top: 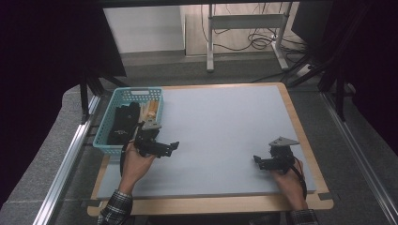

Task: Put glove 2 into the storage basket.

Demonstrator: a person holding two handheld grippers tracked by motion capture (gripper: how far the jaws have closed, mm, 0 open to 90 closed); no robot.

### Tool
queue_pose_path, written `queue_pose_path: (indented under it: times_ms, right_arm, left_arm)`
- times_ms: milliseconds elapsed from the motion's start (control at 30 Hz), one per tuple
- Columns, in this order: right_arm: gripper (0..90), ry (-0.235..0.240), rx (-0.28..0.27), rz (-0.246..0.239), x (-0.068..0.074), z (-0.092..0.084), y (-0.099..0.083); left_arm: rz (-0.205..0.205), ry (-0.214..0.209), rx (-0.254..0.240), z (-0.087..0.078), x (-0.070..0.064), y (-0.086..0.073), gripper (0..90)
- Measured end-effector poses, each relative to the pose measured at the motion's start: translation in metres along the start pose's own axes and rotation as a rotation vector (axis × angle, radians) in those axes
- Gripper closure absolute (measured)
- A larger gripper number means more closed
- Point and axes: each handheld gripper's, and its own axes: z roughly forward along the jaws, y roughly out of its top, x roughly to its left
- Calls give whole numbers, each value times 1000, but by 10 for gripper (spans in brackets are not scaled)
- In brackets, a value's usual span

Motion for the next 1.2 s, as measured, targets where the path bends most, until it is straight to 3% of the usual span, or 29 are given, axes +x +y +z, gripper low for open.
queue_pose_path:
  times_ms: [500,1200]
  right_arm:
    - [111,0,0,0,0,0,0]
    - [111,1,0,0,0,0,0]
  left_arm:
    - [26,-40,-19,8,-20,0,0]
    - [47,-104,-20,28,-43,-11,0]
